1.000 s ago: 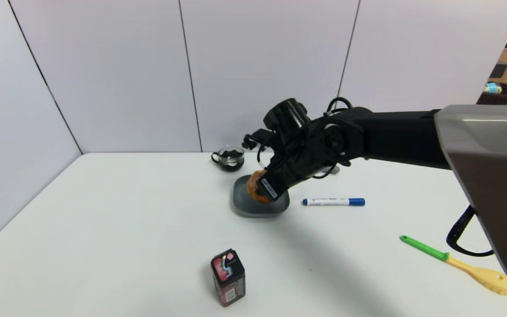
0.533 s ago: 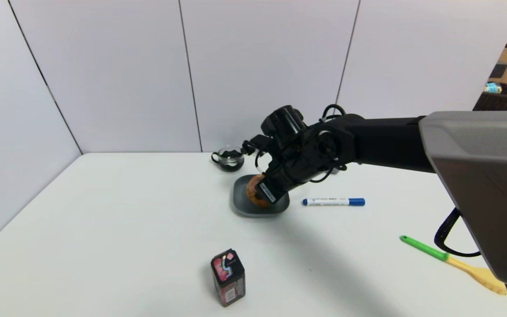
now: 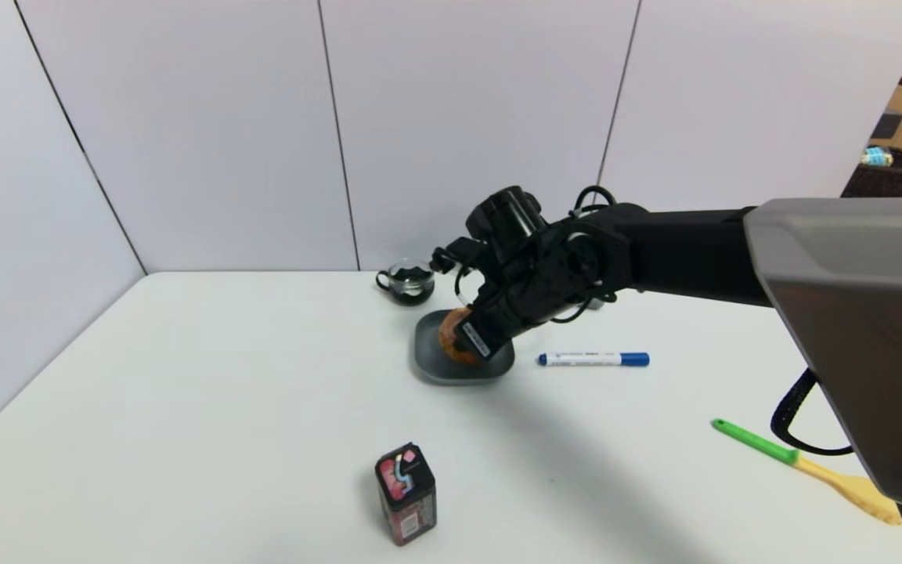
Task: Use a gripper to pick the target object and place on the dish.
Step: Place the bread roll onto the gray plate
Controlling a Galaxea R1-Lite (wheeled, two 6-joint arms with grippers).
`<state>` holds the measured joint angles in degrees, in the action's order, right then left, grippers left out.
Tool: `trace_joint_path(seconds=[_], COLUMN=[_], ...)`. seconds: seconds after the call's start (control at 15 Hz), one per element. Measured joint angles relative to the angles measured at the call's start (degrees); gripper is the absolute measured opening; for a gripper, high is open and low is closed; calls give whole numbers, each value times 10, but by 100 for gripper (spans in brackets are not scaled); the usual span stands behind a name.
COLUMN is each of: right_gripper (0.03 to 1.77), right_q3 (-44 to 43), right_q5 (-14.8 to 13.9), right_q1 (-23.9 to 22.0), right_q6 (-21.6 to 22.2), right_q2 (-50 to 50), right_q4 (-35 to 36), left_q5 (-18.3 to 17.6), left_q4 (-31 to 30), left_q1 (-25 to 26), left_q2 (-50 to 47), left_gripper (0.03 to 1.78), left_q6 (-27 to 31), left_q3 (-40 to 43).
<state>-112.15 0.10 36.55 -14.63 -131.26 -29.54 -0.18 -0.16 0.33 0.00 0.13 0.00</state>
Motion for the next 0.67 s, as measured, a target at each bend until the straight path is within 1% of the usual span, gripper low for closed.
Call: trace_joint_path(seconds=[0.13,0.33,0.47,0.67], right_gripper=[96,121,132,144], right_q3=[0,0,0,1], right_q5=[0,0,0,0], right_q1=[0,0,0,-1], right_q6=[0,0,0,2], right_q2=[-2,-2,-2,9], right_q4=[0,0,-1,-2], left_q5=[0,0,0,0], left_q4=[0,0,0,0], left_q1=[0,0,0,0], left_q2=[0,0,0,0], left_gripper=[169,169,169,169], left_q6=[0,0,0,0], left_q3=[0,0,0,0])
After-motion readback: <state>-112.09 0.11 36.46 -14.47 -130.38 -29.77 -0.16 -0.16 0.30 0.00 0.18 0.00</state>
